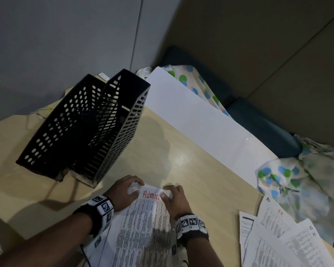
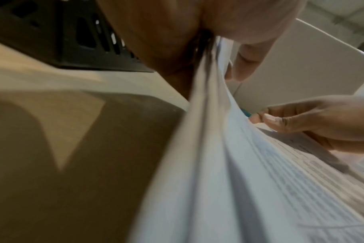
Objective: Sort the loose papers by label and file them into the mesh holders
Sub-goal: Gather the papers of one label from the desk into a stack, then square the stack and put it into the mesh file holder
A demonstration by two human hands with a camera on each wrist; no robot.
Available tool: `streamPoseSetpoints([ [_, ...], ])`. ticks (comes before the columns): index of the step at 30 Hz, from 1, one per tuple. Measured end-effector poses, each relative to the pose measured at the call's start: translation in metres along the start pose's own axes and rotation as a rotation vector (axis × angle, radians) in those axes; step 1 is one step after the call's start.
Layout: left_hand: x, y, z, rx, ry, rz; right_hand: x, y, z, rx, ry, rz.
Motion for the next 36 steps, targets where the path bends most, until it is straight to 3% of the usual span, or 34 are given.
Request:
streamPoseSetpoints([
  [5, 0.005, -0.013, -0.009, 0.092, 0.013, -0.141, 0.0, 0.013, -0.014, -0.039, 0.161, 0.276],
  [11, -0.015, -0.036, -0.026, 0.325, 0.068, -0.24, -0.016, 0.007, -0.045, -0.271, 0.261, 0.654],
  [18, -0.025, -0.035, -0.027, 0.421, 0.125, -0.203, -0.011, -0.004, -0.042, -0.316, 0.193, 0.614],
  [23, -0.021, -0.048, -0.034, 0.454, 0.094, -0.364, -0.005, 0.013, -0.066, -0.333, 0.186, 0.438],
  [28, -0.029, -0.049, -0.038, 0.553, 0.148, -0.416, -0.012, -0.006, -0.065, -0.258, 0.178, 0.541],
  [31, -0.027, -0.036, -0.039, 0.525, 0.184, -0.44, -0.01, -0.007, -0.058, -0.196, 0.186, 0.444],
  [36, -0.023, -0.024, -0.041, 0.512, 0.188, -0.39, -0.008, -0.001, -0.055, -0.272, 0.196, 0.382],
])
Point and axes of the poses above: each hand's wrist, its own z-axis towards the middle knuckle, its own x-axis out of the back of the hand, y = z × x, the point moved 4 cm from there along z, towards the middle knuckle, and after that the axes turned 10 degrees about x, right-handed, at the moved point
